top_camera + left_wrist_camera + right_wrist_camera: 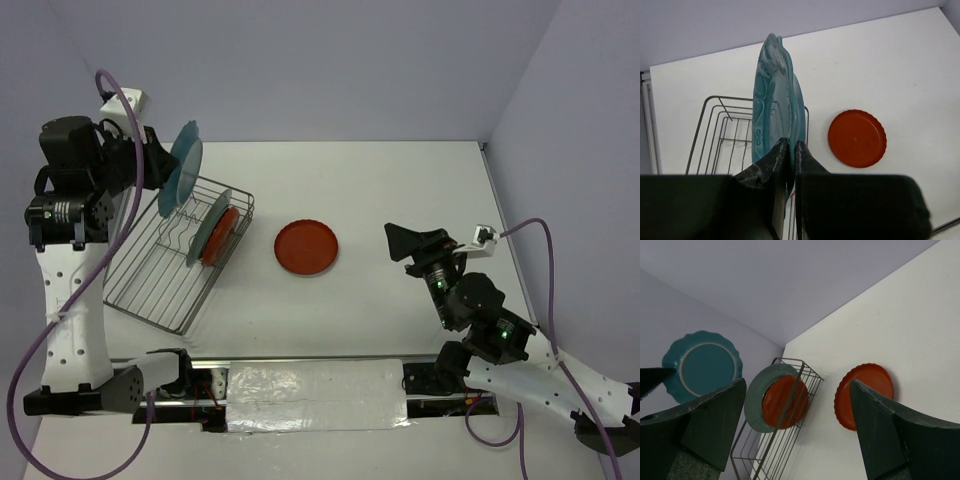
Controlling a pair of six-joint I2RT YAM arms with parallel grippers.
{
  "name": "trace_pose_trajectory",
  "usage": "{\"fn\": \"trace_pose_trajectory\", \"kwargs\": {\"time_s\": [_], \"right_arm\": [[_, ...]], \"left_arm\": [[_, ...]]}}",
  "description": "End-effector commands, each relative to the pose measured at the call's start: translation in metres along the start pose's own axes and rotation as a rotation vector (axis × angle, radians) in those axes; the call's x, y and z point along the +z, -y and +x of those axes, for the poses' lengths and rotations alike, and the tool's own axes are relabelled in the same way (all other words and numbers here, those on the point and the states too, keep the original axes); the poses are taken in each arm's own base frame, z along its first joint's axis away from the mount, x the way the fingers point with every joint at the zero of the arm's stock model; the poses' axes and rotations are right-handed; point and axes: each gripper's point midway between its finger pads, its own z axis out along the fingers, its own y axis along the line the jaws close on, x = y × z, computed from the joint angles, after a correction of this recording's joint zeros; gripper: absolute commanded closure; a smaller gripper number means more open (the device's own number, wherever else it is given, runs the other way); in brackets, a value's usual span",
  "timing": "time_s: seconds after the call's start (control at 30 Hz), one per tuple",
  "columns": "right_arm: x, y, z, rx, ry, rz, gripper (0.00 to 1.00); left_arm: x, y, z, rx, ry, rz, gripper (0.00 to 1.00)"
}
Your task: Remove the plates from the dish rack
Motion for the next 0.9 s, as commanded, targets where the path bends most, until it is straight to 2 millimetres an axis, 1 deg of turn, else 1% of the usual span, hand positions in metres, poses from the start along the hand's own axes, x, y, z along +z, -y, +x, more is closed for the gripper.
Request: {"fn": "trace_pose_trajectory", "kwargs": {"time_s": [0.0,0.03,0.07,0.1,0.13,0.17,0.23,0.27,0.3,0.33,0.37,0.4,0.43,0.53,0.6,0.63,0.67,0.7,0.73,0.77,0.8,0.83,0.87], "right_arm": [[0.003,-0.010,-0.005,0.022,0.009,-0.011,0.09],[0.003,-0.014,-0.005,0.021,-0.002,-0.019,0.09],[0.003,-0.014,-0.003,0.013,-0.013,-0.018,0.09],[0.004,-0.013,0.001,0.000,-0.025,-0.011,0.08],[0.004,-0.016,0.000,-0.001,-0.028,-0.013,0.08],[0.005,-0.015,0.001,-0.008,-0.033,-0.007,0.08],[0.007,-0.014,0.003,-0.021,-0.037,0.007,0.07],[0.009,-0.012,0.003,-0.028,-0.033,0.019,0.06],[0.009,-0.014,0.003,-0.030,-0.034,0.021,0.06],[0.010,-0.012,0.004,-0.040,-0.038,0.030,0.05],[0.010,-0.012,0.007,-0.053,-0.057,0.033,0.04],[0.010,-0.012,0.007,-0.057,-0.064,0.034,0.03],[0.009,-0.015,0.004,-0.061,-0.073,0.033,0.03],[0.007,-0.016,0.003,-0.060,-0.078,0.027,0.02],[0.005,-0.018,0.000,-0.045,-0.069,0.014,0.02],[0.005,-0.017,-0.003,-0.042,-0.062,0.015,0.02],[0.004,-0.015,-0.002,-0.051,-0.070,0.022,0.01],[0.004,-0.019,-0.006,-0.049,-0.077,0.014,0.00],[0.002,-0.017,-0.004,-0.067,-0.101,0.023,0.00],[0.001,-0.024,-0.010,-0.064,-0.109,0.012,0.00],[0.001,-0.024,-0.011,-0.073,-0.122,0.020,0.00],[-0.003,-0.020,-0.005,-0.102,-0.173,0.033,0.01],[-0.004,-0.028,-0.010,-0.102,-0.184,0.027,0.02]], "left_arm": [[-0.016,0.026,-0.054,0.107,0.227,0.025,1.00],[-0.013,0.033,-0.054,0.113,0.221,0.029,1.00],[-0.006,0.053,-0.054,0.144,0.209,0.077,1.00],[0.000,0.060,-0.051,0.155,0.193,0.077,1.00],[0.005,0.059,-0.053,0.160,0.190,0.032,1.00],[0.013,0.079,-0.054,0.177,0.182,0.072,1.00],[0.026,0.087,-0.059,0.226,0.184,0.042,1.00],[0.028,0.111,-0.058,0.248,0.189,0.092,1.00],[0.031,0.121,-0.059,0.272,0.194,0.102,1.00],[0.038,0.126,-0.060,0.285,0.198,0.071,1.00],[0.038,0.150,-0.056,0.326,0.202,0.117,1.00],[0.040,0.160,-0.054,0.347,0.203,0.121,1.00],[0.043,0.174,-0.050,0.389,0.203,0.118,1.00],[0.050,0.185,-0.043,0.432,0.195,0.096,1.00],[0.048,0.194,-0.042,0.451,0.212,0.100,1.00],[0.050,0.198,-0.033,0.468,0.206,0.107,1.00],[0.045,0.210,-0.036,0.466,0.250,0.133,1.00],[0.046,0.215,-0.024,0.480,0.244,0.147,1.00],[0.044,0.219,-0.020,0.484,0.256,0.155,1.00],[0.038,0.231,-0.021,0.486,0.292,0.169,1.00],[0.036,0.235,-0.017,0.496,0.304,0.173,1.00],[0.032,0.245,0.000,0.535,0.297,0.197,1.00],[0.030,0.248,0.005,0.548,0.302,0.196,1.00]]}}
